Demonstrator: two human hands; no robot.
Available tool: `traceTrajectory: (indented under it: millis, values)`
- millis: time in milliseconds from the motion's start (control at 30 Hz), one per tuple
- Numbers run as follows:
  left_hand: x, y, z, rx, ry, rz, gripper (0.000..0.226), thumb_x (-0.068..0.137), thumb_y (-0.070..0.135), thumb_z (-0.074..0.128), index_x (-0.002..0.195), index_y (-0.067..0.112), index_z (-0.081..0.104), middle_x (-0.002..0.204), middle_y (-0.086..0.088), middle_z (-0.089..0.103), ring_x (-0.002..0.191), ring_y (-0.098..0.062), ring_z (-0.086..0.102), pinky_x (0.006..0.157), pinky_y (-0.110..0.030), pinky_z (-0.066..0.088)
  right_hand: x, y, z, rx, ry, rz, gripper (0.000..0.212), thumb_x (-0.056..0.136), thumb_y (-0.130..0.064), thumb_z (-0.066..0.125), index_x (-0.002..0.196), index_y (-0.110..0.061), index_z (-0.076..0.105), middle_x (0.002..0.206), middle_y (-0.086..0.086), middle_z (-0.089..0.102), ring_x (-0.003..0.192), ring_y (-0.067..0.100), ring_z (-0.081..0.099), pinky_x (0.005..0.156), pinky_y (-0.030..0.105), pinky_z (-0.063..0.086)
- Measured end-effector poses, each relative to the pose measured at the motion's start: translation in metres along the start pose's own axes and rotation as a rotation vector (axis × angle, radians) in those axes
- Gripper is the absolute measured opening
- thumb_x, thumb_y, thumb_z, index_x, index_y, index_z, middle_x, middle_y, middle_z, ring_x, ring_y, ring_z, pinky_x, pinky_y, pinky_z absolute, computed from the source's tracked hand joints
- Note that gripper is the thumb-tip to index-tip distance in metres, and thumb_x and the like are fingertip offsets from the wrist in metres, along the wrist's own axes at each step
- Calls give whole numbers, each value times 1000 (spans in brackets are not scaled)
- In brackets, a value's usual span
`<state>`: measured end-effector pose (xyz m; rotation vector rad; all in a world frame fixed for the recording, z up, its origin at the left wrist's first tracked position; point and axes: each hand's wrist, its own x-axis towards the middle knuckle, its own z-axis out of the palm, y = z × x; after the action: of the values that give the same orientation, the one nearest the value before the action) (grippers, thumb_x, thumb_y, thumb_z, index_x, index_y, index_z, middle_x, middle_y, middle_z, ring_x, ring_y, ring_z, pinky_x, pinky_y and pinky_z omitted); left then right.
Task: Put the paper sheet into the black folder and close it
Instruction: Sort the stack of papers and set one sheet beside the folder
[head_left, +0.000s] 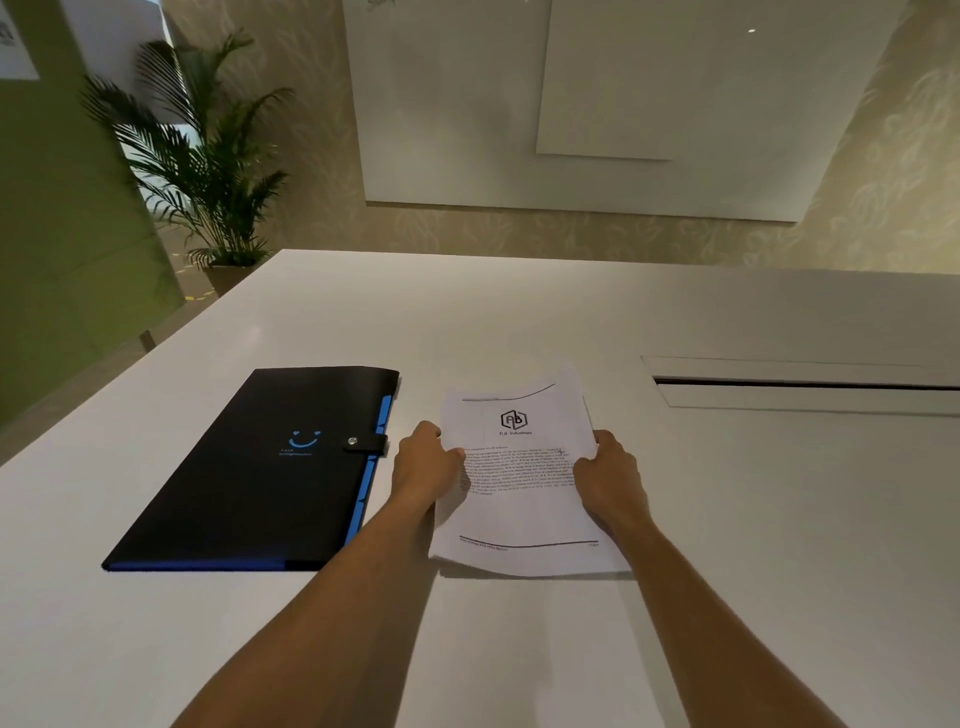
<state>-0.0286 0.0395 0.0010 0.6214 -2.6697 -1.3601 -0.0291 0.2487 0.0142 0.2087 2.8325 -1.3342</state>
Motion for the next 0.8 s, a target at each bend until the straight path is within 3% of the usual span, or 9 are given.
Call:
traceTrajectory:
  millis: [133, 233, 333, 433, 600, 700, 800]
  values:
    - [-3, 1, 2, 175, 58, 77, 34, 91, 28, 61, 120, 12, 51, 111, -8, 64, 82, -19, 55, 65, -32, 44, -3, 1, 7, -176, 61, -33, 25, 75, -21, 42, 98, -19, 51, 95, 0, 63, 78, 25, 62, 73, 43, 56]
    - [-3, 0, 2, 295, 94, 122, 32, 92, 32, 59, 117, 14, 52, 107, -6, 63, 80, -17, 52, 65, -33, 45, -3, -1, 10, -286, 87, -40, 24, 78, -18, 44, 101, -14, 51, 96, 4, 58, 83, 29, 60, 73, 41, 51]
    - [-3, -2, 2, 415, 132, 168, 30, 93, 38, 56, 110, 14, 56, 109, -4, 60, 84, -17, 54, 67, -31, 43, 0, 1, 14, -418, 118, -61, 23, 82, -16, 45, 103, -9, 52, 100, 9, 53, 86, 34, 58, 67, 38, 42]
    - [-5, -5, 2, 454, 180, 187, 35, 93, 42, 54, 113, 14, 59, 115, -5, 55, 93, -21, 60, 67, -30, 40, 1, 5, 16, -500, 154, -77, 24, 83, -19, 46, 103, -8, 53, 100, 11, 52, 85, 32, 56, 66, 36, 42]
    - [-7, -15, -5, 428, 243, 223, 38, 96, 41, 47, 120, 15, 61, 119, -3, 58, 102, -19, 59, 74, -28, 43, 1, 4, 15, -533, 206, -114, 29, 79, -21, 50, 106, -9, 51, 101, 12, 53, 88, 30, 53, 75, 43, 51]
    - [-6, -28, -21, 523, 378, 297, 33, 96, 37, 48, 116, 17, 65, 114, -2, 62, 104, -20, 56, 84, -34, 43, 2, -7, 21, -483, 233, -210, 38, 80, -15, 51, 118, -9, 54, 109, 13, 55, 97, 31, 53, 82, 42, 47]
    - [-2, -46, -44, 613, 450, 302, 26, 94, 30, 49, 109, 18, 65, 108, -3, 61, 101, -22, 54, 89, -39, 38, 3, -22, 43, -418, 188, -352, 39, 86, -21, 50, 124, -17, 56, 118, 9, 59, 105, 29, 55, 86, 42, 44]
